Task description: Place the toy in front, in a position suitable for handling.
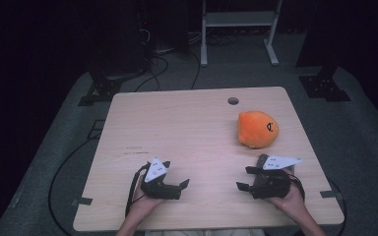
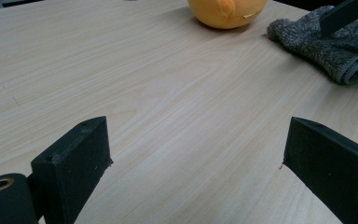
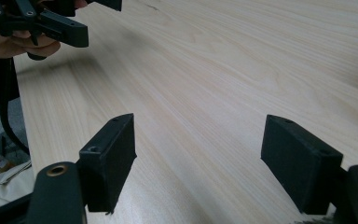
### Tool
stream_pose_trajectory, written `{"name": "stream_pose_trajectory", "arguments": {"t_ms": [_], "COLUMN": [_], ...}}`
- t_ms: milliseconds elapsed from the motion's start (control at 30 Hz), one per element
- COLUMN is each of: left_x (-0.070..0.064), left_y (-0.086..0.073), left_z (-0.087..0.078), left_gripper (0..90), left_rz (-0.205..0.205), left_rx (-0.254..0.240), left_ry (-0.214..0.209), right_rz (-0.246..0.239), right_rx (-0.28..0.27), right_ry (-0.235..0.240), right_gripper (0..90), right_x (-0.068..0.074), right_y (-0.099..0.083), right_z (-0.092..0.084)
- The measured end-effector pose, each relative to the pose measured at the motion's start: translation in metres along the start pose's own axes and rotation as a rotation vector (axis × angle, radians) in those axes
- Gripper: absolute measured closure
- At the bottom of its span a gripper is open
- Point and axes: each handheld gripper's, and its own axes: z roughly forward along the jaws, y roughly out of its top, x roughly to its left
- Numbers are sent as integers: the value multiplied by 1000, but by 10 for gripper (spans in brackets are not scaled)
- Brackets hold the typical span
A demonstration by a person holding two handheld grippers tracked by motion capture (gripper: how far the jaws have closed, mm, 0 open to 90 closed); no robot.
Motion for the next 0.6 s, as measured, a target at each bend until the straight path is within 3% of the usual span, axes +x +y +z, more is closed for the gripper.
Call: {"name": "stream_pose_trajectory", "arguments": {"t_ms": [300, 433, 600], "left_x": [0, -1, -2], "left_y": [1, 1, 1], "left_z": [1, 0, -3], "left_gripper": [65, 65, 65], "left_rz": [-4, 11, 7], "left_rx": [-6, -3, -11], "left_ry": [0, 2, 2], "right_rz": [-16, -43, -54], "right_rx": [-32, -57, -108], "right_ry": [-6, -47, -135], "right_gripper": [250, 241, 236], "right_x": [6, 2, -19], "right_y": [5, 15, 37], "right_z": [-5, -11, -23]}}
